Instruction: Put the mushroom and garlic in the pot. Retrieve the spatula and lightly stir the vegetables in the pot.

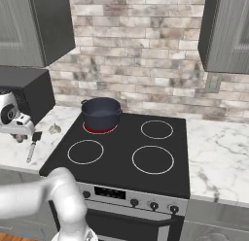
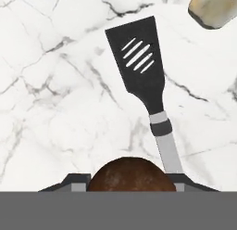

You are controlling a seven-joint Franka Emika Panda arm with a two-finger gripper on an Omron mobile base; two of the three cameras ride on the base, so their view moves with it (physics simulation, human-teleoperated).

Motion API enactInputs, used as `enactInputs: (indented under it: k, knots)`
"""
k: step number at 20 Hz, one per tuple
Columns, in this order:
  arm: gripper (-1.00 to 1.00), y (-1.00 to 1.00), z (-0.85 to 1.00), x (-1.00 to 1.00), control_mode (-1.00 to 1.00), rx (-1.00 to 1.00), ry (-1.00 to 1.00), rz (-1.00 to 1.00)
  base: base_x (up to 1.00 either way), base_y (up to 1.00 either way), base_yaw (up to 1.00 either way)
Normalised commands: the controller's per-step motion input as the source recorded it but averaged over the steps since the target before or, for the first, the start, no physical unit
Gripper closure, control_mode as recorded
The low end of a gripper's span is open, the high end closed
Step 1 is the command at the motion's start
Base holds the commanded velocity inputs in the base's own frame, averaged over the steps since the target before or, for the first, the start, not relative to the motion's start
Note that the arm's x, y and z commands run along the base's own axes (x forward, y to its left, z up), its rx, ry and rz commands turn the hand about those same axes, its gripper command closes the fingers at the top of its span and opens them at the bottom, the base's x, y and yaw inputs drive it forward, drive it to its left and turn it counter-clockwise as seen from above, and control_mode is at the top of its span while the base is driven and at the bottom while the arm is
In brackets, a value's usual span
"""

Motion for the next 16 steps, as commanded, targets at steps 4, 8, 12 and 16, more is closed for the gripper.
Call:
enactInputs:
  k: [4,8,12,16]
  knots:
    - [1.0,-0.48,0.58,-0.32,-1.0,0.0,0.0,-0.04,0.0,0.0,0.0]
    - [1.0,-0.5,0.57,-0.25,-1.0,0.0,0.03,-0.11,0.0,0.0,0.0]
    - [1.0,-0.56,0.56,-0.14,-1.0,0.03,0.07,-0.15,0.0,0.0,0.0]
    - [1.0,-0.58,0.54,-0.13,-1.0,0.0,0.03,-0.13,0.0,0.0,0.0]
